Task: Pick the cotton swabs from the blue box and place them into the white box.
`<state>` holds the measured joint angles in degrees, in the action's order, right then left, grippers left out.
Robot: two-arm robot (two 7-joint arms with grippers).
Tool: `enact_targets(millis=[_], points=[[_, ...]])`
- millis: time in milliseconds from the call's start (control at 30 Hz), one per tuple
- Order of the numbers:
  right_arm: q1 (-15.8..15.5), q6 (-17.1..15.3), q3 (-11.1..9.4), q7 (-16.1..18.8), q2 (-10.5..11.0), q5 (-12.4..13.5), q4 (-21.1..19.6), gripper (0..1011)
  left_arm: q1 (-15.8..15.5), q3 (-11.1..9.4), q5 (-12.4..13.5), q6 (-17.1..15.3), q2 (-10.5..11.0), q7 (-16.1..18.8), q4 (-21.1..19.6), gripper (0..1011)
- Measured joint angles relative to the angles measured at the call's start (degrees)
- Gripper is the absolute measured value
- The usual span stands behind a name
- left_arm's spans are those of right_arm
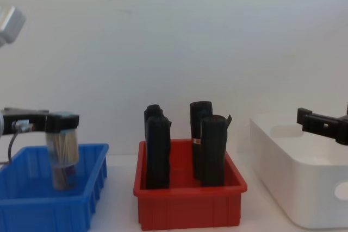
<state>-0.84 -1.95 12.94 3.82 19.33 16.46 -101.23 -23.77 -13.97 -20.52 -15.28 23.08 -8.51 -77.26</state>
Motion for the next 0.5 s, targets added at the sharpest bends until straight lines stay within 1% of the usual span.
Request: enact_targets(millis=[33, 67, 133, 233, 267, 467, 500], points=[[0.0, 0.0, 0.0, 0.0, 0.0, 0.0, 0.0, 1002, 0.16, 0.1, 0.08, -0.43, 0.24, -0.5, -1.31, 669], [0.0, 0.0, 0.0, 0.0, 0.0, 0.0, 0.0, 1002, 0.16, 0.1, 0.08, -0.43, 0.24, -0.5, -1.31, 669], [0.0, 0.0, 0.0, 0.0, 0.0, 0.0, 0.0, 1002, 0.41, 0.22, 0.2, -1.36, 0.62, -1.61, -3.5, 669], [0.0, 0.0, 0.0, 0.0, 0.0, 0.0, 0.0, 1002, 0.54, 0.3, 0.23, -2.08, 0.88, -2.46, -4.99, 669], [0.0, 0.0, 0.0, 0.0, 0.0, 0.0, 0.0, 1002, 0.61, 0.34, 0.23, -2.55, 1.07, -3.07, -6.05, 669], [0.0, 0.0, 0.0, 0.0, 0.0, 0.0, 0.0, 1002, 0.69, 0.4, 0.24, -4.18, 1.54, -5.62, -9.05, 669], [0.0, 0.0, 0.0, 0.0, 0.0, 0.0, 0.0, 1002, 0.69, 0.39, 0.23, -4.69, 1.66, -6.47, -9.85, 669]])
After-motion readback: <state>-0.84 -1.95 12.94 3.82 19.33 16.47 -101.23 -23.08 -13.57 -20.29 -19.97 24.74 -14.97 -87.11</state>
